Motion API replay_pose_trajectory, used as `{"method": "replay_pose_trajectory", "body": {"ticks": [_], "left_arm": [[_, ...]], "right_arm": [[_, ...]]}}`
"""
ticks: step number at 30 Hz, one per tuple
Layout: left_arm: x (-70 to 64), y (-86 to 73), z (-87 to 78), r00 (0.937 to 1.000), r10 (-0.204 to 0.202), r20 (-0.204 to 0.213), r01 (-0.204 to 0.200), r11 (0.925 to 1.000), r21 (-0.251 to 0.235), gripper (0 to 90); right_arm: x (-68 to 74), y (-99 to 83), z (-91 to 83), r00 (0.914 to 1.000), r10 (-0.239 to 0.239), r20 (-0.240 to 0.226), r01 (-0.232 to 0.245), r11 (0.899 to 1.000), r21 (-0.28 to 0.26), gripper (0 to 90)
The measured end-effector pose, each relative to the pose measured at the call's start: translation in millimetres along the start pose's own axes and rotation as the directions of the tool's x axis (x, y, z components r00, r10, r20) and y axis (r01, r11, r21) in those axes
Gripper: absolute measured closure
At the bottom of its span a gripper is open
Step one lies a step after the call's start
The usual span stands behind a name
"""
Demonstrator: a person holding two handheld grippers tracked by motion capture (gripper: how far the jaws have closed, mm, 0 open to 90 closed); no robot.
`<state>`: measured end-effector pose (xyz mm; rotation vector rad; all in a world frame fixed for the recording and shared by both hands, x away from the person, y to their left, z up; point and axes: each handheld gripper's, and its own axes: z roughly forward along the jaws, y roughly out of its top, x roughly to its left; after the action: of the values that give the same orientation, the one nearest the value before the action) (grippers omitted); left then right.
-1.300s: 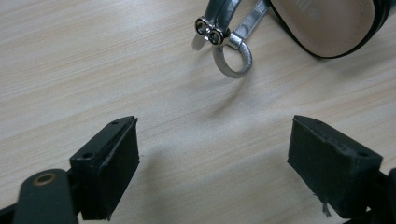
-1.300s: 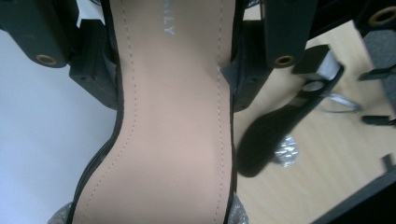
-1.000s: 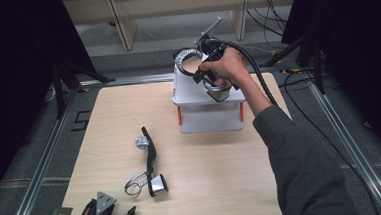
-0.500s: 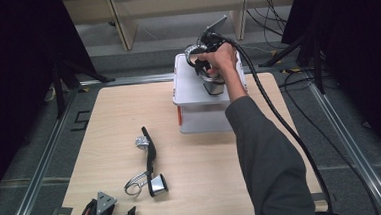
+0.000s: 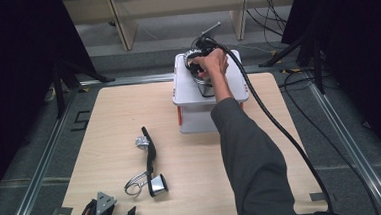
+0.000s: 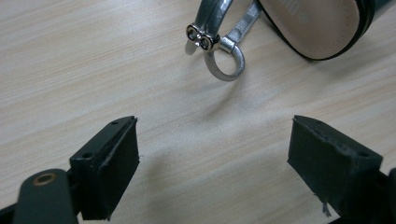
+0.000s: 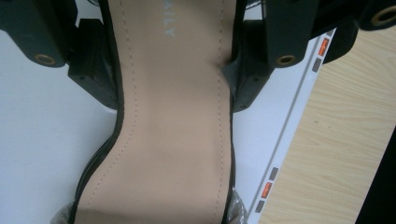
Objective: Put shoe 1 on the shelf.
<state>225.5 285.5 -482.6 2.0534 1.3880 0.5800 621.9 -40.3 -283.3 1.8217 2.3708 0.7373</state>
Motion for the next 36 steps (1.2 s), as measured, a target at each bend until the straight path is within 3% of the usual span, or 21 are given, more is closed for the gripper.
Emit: {"method": "replay_pose_trajectory", "body": {"ticks": [1,2,3,7,10,12,13,14,17,21,23,24,27,29,30,34,36], "left_arm": [[-1.1,0.0,0.3,0.9998,-0.013,0.016,0.013,0.9998,-0.018,15.9],[-1.6,-0.2,0.5,0.9998,-0.016,0.015,0.017,0.9997,-0.019,15.9],[-0.3,-0.1,-0.9,0.9999,0.004,0.012,-0.004,1.0000,0.001,15.8],[-0.2,0.2,-1.2,0.9999,0.005,0.013,-0.005,1.0000,0.002,15.8],[-0.8,-0.3,-0.9,0.9999,-0.001,0.017,0.001,1.0000,-0.003,15.9],[-0.2,0.1,-0.9,0.9999,0.005,0.012,-0.005,1.0000,0.004,15.9],[-0.2,0.1,-0.9,0.9999,0.006,0.014,-0.006,1.0000,0.005,15.8],[-0.3,-0.1,-0.9,0.9999,0.008,0.014,-0.008,0.9999,0.007,15.8],[-0.7,-0.1,-0.8,0.9999,0.005,0.011,-0.005,1.0000,0.002,15.9],[-1.0,-0.9,-0.5,1.0000,-0.003,0.009,0.003,1.0000,-0.009,15.9],[-1.6,-0.9,0.5,0.9998,-0.016,0.006,0.016,0.9997,-0.019,15.9],[-0.3,-0.5,0.4,0.9999,0.003,-0.012,-0.003,1.0000,0.005,15.8],[-1.6,-0.9,1.1,1.0000,-0.007,0.005,0.007,0.9999,-0.008,15.9],[-1.6,-0.6,1.2,1.0000,-0.008,0.001,0.008,0.9999,-0.009,15.9],[-1.4,-0.4,1.1,1.0000,-0.008,0.001,0.008,0.9999,-0.011,15.9],[-1.8,-1.0,1.6,0.9999,-0.015,-0.001,0.015,0.9998,-0.009,15.9],[-1.9,-0.9,1.8,0.9999,-0.016,-0.002,0.016,0.9998,-0.009,16.0]], "right_arm": [[2.0,0.2,0.9,0.9996,0.028,-0.003,-0.028,1.000,0.001,40.3],[1.3,0.3,2.3,0.9998,0.019,-0.010,-0.019,1.000,-0.012,39.2],[2.0,0.2,3.2,0.9993,0.035,-0.017,-0.035,0.999,-0.008,37.8],[2.9,0.1,5.0,0.9951,0.084,-0.052,-0.085,0.996,-0.021,30.7],[1.9,0.2,4.1,0.9957,0.061,-0.071,-0.064,0.997,-0.043,28.3],[2.1,1.3,-4.0,0.9939,0.086,-0.069,-0.091,0.994,-0.069,29.1],[0.1,2.6,-9.4,0.9948,0.067,-0.077,-0.075,0.992,-0.105,30.4],[-0.4,3.5,-16.4,0.9922,0.077,-0.099,-0.089,0.989,-0.122,29.4],[-2.7,5.3,-33.9,0.9888,0.060,-0.136,-0.080,0.986,-0.147,28.8],[-13.3,3.1,-53.0,0.9904,-0.049,-0.129,0.023,0.980,-0.198,27.0],[-17.6,-1.7,-64.9,0.9894,-0.094,-0.111,0.072,0.979,-0.191,25.7],[-18.9,-3.8,-69.0,0.9883,-0.106,-0.110,0.083,0.978,-0.192,25.6],[-23.6,-14.6,-87.9,0.9768,-0.191,-0.097,0.170,0.967,-0.190,24.8],[-24.5,-25.6,-100.2,0.9652,-0.247,-0.087,0.227,0.955,-0.189,24.5],[-25.5,-32.0,-105.4,0.9539,-0.287,-0.089,0.265,0.944,-0.196,25.0],[-30.5,-62.2,-122.3,0.9266,-0.348,-0.143,0.311,0.923,-0.226,27.6],[-33.3,-79.1,-128.2,0.9204,-0.362,-0.148,0.324,0.917,-0.231,27.3]]}}
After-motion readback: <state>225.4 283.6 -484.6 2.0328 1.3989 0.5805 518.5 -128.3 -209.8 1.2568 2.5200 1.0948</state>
